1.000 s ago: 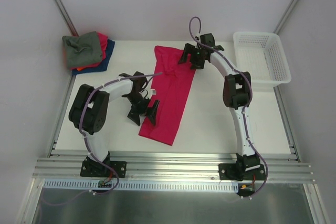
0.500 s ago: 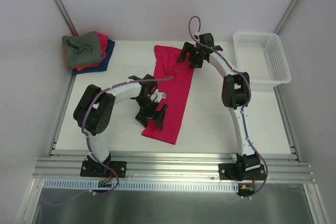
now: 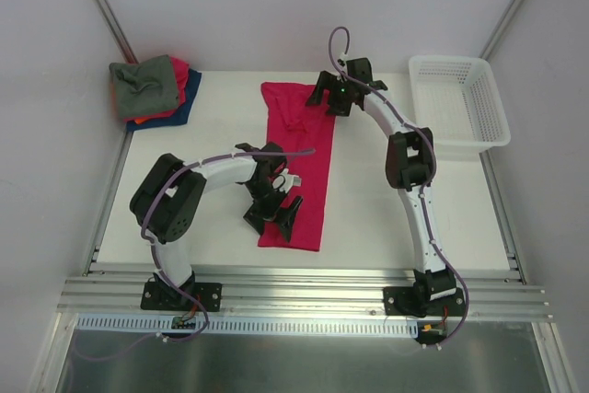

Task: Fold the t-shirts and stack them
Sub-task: Rotate the tshirt 90 degrees, then grab the bottom of the folded rectangular tshirt with both arms

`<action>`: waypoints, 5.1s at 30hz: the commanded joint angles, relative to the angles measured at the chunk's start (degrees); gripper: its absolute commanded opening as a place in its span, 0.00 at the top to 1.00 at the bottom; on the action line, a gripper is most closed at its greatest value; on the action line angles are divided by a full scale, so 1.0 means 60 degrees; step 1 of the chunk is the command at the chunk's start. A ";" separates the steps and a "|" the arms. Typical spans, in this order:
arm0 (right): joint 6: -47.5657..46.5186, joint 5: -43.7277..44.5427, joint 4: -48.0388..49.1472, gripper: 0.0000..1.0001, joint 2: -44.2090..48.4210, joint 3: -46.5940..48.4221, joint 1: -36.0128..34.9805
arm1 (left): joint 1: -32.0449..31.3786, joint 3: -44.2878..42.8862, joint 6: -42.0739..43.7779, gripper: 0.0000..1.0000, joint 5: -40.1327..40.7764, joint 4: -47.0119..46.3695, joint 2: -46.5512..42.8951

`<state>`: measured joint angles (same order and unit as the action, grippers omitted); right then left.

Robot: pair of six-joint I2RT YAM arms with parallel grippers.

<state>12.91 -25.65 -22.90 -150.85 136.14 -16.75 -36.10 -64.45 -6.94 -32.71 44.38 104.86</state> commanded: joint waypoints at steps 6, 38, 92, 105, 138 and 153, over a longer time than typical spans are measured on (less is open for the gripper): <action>-0.0070 -0.0046 0.0184 0.01 0.0135 0.0090 -0.0064 | -0.0122 0.0179 -0.0162 0.01 -0.0145 0.0074 -0.0630; -0.1156 0.0466 -0.2425 0.28 0.9394 -1.2273 -0.2554 | 0.3672 0.0090 -0.0279 0.24 -0.0935 0.0763 -0.1187; 0.1408 0.4875 -0.0681 0.50 1.0522 -1.3432 -0.5938 | 0.2179 0.4237 -0.2213 0.36 0.1116 -0.4028 -0.3868; 0.1569 0.3587 -0.0403 0.51 1.0375 -1.3562 -0.6085 | 0.2017 0.4676 -0.2300 0.37 0.0867 -0.3998 -0.4307; 0.1745 0.2854 0.0110 0.54 1.0537 -1.4428 -0.6364 | 0.1636 0.4486 -0.2037 0.45 0.0471 -0.4013 -0.3737; 0.1629 0.2883 0.0476 0.55 1.0156 -1.4325 -0.6056 | 0.1636 0.4471 -0.1993 0.48 0.0339 -0.4057 -0.3516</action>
<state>23.09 -8.40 -21.67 -89.67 48.12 -53.78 -25.58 -37.47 -20.25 -31.40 19.73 82.98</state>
